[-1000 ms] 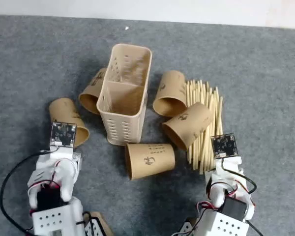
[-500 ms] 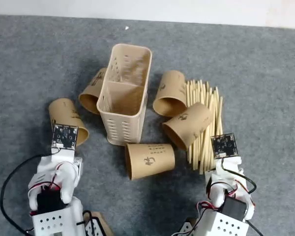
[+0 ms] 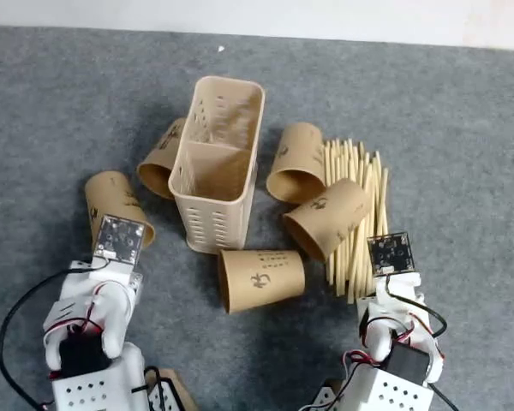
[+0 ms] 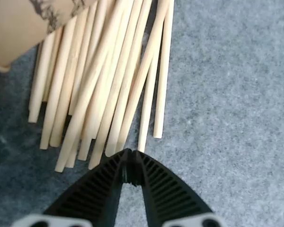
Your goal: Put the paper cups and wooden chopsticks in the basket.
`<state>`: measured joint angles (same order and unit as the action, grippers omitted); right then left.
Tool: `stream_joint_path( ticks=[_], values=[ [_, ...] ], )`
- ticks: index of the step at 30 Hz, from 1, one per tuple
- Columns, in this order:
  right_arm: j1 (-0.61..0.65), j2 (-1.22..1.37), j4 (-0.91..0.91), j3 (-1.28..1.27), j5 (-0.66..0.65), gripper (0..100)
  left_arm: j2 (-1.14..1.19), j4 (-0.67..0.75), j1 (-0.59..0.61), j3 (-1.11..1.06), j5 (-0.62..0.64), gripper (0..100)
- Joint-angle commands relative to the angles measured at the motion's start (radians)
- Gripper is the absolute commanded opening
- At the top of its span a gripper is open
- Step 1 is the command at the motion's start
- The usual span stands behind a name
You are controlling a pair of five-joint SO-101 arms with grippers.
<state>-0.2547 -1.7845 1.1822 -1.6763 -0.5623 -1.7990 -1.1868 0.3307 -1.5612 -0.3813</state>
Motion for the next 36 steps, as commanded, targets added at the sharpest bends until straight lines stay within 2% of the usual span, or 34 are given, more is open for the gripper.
stream_joint_path(
  ticks=[1,8,16,20,27,36],
  values=[
    [0.004,-0.005,-0.002,-0.104,-0.009,0.6,-0.001,-0.005,-0.002,0.09,-0.087,22],
    [0.004,-0.005,-0.002,-0.104,-0.009,0.6,0.071,-0.026,0.099,0.328,-0.25,28],
    [0.004,-0.005,-0.002,-0.104,-0.009,0.6,0.605,-0.06,0.099,0.673,-0.29,28],
    [0.004,-0.005,-0.002,-0.104,-0.009,0.6,0.816,-0.066,0.094,0.72,-0.295,28],
    [0.004,-0.005,-0.002,-0.104,-0.009,0.6,1.059,0.048,0.035,0.725,-0.33,28],
    [0.004,-0.005,-0.002,-0.104,-0.009,0.6,1.307,0.416,0.064,0.728,-0.334,28]
  ],
)
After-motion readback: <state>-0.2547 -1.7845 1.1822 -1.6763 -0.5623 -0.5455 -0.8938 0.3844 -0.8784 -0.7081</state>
